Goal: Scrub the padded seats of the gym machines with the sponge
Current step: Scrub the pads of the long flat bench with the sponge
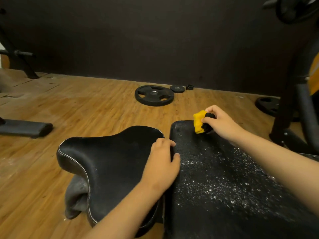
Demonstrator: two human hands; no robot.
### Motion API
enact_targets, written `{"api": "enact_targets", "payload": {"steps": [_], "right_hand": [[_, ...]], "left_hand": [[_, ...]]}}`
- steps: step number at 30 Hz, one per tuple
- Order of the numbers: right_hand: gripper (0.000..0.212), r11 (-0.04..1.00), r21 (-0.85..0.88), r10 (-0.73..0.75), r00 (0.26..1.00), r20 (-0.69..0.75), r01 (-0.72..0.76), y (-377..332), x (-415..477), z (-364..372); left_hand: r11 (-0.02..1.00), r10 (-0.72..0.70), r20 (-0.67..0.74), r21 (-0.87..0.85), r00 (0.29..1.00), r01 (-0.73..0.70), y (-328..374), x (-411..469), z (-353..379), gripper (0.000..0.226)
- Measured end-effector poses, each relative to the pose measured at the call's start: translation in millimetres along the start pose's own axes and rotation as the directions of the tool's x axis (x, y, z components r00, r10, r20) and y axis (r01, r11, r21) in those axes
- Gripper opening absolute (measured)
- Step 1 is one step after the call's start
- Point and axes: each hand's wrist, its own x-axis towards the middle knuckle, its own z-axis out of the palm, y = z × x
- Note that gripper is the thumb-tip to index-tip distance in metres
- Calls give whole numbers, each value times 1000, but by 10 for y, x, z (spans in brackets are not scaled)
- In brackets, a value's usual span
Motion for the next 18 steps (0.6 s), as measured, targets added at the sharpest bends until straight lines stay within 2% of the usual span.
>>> {"api": "enact_targets", "payload": {"steps": [2, 4, 6, 11, 14, 18], "right_hand": [[14, 995, -89, -40, 999, -33, 37, 22, 55, 7], [12, 968, -229, -118, 992, -42, 106, 24, 128, 40], [13, 909, -380, -194, 981, -21, 171, 9, 229, 99], [25, 713, -650, -310, 950, 44, 263, -9, 505, 453], [28, 649, -689, -380, 922, 74, 323, -15, 495, 705], [25, 684, -526, -419, 862, 284, 505, 3, 240, 706]], "left_hand": [[997, -66, -48, 35, 997, 67, 52, 37, 169, 32], [989, -73, -87, 120, 994, 83, 70, 54, 275, 32], [981, -38, -102, 185, 994, 56, 71, 34, 334, 31], [984, -39, -150, 167, 988, 64, 77, 21, 351, 24], [985, -50, -141, 154, 989, 72, 92, 21, 341, 25], [986, -51, -130, 154, 990, 71, 96, 5, 327, 27]]}}
